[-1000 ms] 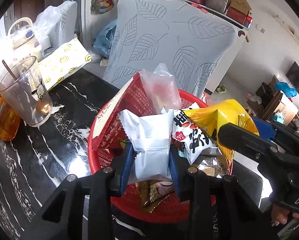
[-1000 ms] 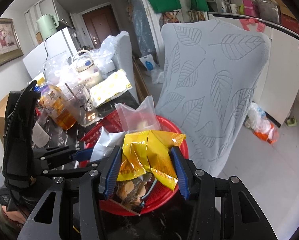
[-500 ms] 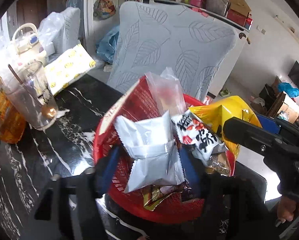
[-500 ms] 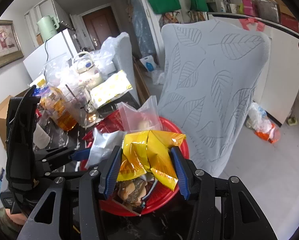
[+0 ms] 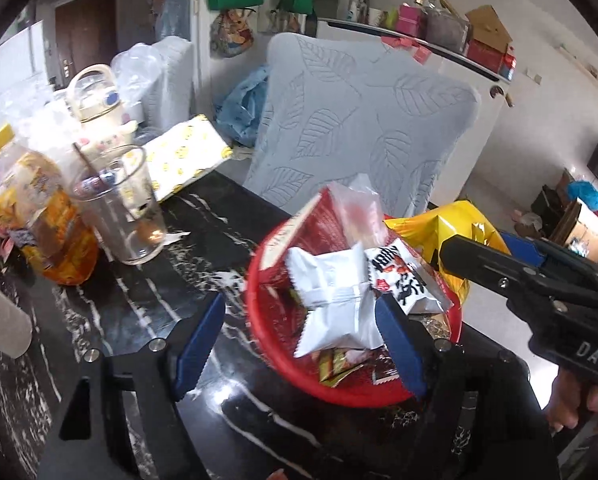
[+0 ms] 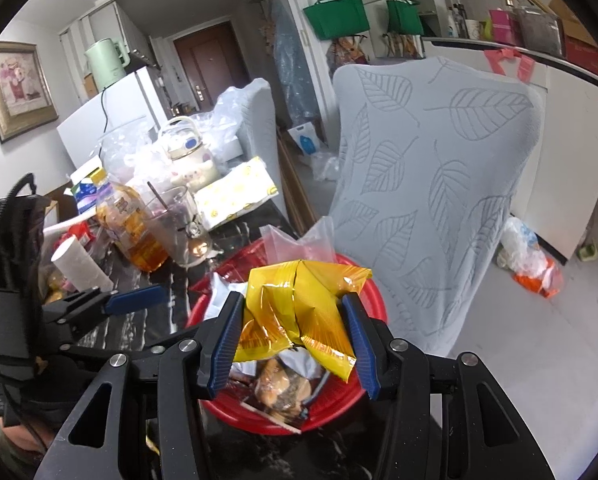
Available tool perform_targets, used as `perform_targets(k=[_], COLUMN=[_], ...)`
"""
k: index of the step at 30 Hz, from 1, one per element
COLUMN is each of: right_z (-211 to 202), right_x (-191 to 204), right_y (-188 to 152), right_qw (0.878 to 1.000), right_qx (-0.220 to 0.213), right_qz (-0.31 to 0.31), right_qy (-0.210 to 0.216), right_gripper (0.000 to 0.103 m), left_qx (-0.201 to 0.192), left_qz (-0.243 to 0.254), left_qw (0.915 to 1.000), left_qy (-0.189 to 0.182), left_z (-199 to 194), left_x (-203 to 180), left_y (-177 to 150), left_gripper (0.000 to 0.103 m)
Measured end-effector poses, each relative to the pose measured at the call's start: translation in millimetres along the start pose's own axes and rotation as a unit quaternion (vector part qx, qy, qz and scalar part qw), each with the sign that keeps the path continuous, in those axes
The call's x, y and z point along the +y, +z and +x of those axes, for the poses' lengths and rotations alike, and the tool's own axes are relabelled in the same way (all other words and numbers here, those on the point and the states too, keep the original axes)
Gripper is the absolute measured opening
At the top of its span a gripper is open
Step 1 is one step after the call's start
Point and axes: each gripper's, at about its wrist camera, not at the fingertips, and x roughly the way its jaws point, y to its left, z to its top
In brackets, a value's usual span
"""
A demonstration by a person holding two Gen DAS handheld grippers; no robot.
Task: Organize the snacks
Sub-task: 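Lower the yellow bag into the red basket and open the right tool, then withdraw both open tools toward the red cartoon packet and green lollipop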
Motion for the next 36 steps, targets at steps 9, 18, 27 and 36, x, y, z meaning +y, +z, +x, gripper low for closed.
perform_targets(k=[9, 18, 27, 36], right_z=[27.2, 62.2, 50.1, 22.3], right_x=[22.4, 29.9, 34.2, 42.5], right_y=[15.0, 11.2, 6.4, 10.2], right_qw=[0.999, 0.998, 0.997, 0.997], right_qx=[0.002, 0.025, 0.038, 0.020], right_qz=[-0.033, -0.054, -0.059, -0.062], right_qy=[0.006, -0.018, -0.016, -0.030], right_gripper=[0.049, 0.053, 0.064, 0.064], left_qx=[-0.007, -0.005, -0.007, -0.035], left_qz=[-0.029, -0.033, -0.031, -0.019], left_qw=[0.9991, 0.9988, 0.9984, 0.9977], left_qy=[0.029, 0.036, 0.046, 0.056], left_z=[-14.5, -13.9, -18.8, -46.8], left_x=[30.3, 45.3, 45.1, 37.3], left_y=[-1.4, -4.9, -8.4, -2.2], left_gripper=[0.077, 0.077, 0.077, 0.077])
